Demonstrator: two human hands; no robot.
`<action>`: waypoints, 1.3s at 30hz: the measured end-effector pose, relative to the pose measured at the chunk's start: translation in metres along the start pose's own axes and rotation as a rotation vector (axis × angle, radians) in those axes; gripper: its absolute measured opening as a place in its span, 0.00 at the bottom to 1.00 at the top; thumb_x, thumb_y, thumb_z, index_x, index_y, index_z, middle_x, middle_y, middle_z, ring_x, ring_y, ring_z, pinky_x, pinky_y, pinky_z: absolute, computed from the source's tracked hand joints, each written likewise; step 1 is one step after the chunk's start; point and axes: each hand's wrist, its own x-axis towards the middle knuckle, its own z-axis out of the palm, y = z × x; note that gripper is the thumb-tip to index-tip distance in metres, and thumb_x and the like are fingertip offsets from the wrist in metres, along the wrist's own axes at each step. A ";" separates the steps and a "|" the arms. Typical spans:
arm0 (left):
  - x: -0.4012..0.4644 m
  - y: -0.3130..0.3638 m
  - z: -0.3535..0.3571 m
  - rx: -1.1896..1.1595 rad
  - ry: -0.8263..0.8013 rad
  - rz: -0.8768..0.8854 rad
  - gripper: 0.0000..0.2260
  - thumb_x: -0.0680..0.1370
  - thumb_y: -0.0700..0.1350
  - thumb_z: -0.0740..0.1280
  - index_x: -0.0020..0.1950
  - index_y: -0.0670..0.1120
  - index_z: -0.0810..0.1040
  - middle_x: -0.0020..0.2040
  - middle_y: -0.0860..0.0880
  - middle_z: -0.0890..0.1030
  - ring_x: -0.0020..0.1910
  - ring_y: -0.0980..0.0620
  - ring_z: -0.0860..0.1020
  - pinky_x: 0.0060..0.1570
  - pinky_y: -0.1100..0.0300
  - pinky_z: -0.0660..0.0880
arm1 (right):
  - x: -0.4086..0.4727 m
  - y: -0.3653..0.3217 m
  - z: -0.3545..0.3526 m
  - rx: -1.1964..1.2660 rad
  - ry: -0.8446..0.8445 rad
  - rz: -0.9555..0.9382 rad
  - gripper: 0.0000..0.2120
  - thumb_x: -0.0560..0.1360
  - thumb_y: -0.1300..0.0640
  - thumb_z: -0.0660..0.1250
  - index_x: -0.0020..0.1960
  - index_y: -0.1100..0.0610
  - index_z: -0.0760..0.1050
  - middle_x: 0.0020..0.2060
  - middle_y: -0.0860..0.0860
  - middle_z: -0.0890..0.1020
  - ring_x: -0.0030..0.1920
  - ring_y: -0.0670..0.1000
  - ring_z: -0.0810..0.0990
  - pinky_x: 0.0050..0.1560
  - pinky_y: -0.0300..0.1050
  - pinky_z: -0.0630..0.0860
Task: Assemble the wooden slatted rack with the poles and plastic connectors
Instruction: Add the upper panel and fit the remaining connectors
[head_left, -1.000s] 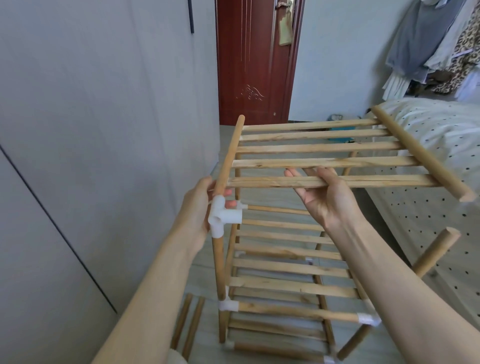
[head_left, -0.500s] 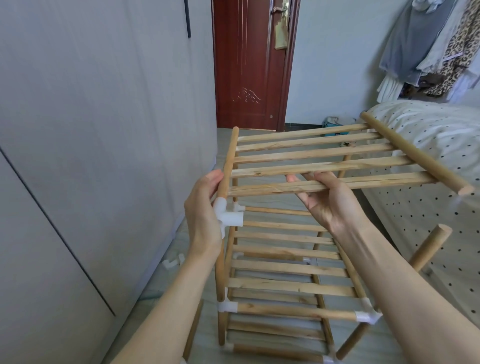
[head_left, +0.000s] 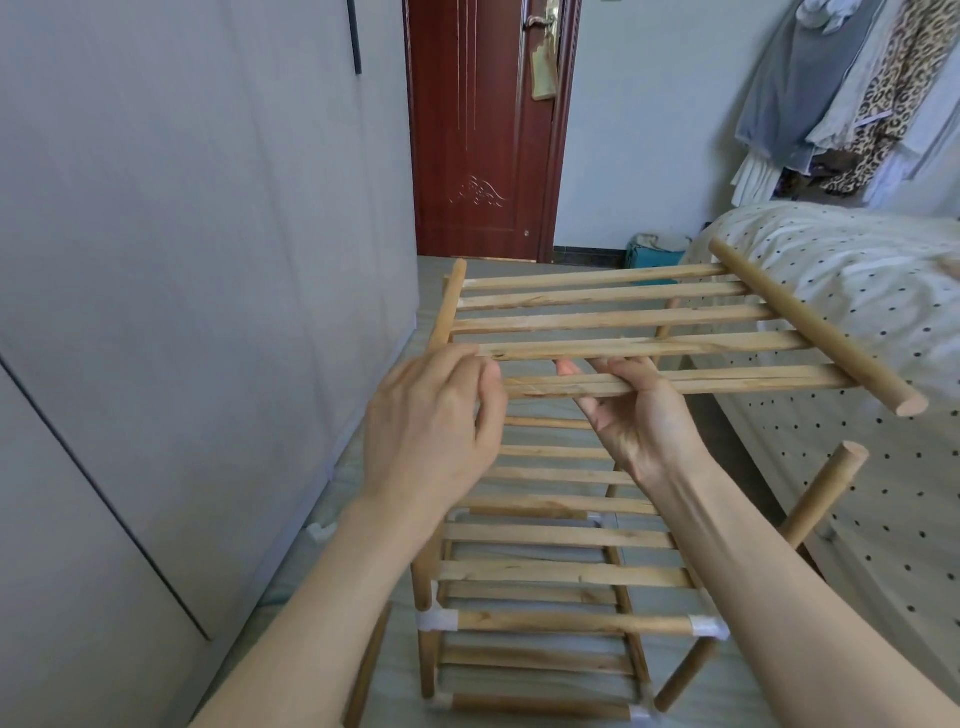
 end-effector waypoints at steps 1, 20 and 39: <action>0.003 0.002 -0.001 0.019 -0.092 -0.023 0.21 0.80 0.49 0.50 0.41 0.46 0.80 0.39 0.50 0.82 0.35 0.50 0.79 0.33 0.61 0.70 | 0.000 0.000 -0.001 -0.001 0.005 0.003 0.16 0.79 0.70 0.54 0.65 0.60 0.65 0.56 0.64 0.77 0.59 0.65 0.77 0.51 0.55 0.78; 0.014 0.011 0.002 -0.007 -0.291 -0.065 0.23 0.82 0.51 0.43 0.30 0.48 0.64 0.27 0.52 0.68 0.29 0.49 0.71 0.34 0.58 0.63 | 0.000 -0.009 -0.001 -0.019 0.027 0.069 0.09 0.79 0.70 0.53 0.57 0.66 0.66 0.62 0.70 0.70 0.59 0.67 0.75 0.48 0.54 0.80; 0.003 0.001 -0.001 -1.333 0.032 -1.203 0.12 0.81 0.50 0.55 0.54 0.47 0.76 0.48 0.52 0.79 0.44 0.53 0.79 0.48 0.58 0.77 | 0.009 -0.004 -0.008 0.001 0.022 0.093 0.18 0.79 0.70 0.53 0.68 0.70 0.60 0.65 0.70 0.68 0.56 0.68 0.78 0.42 0.51 0.82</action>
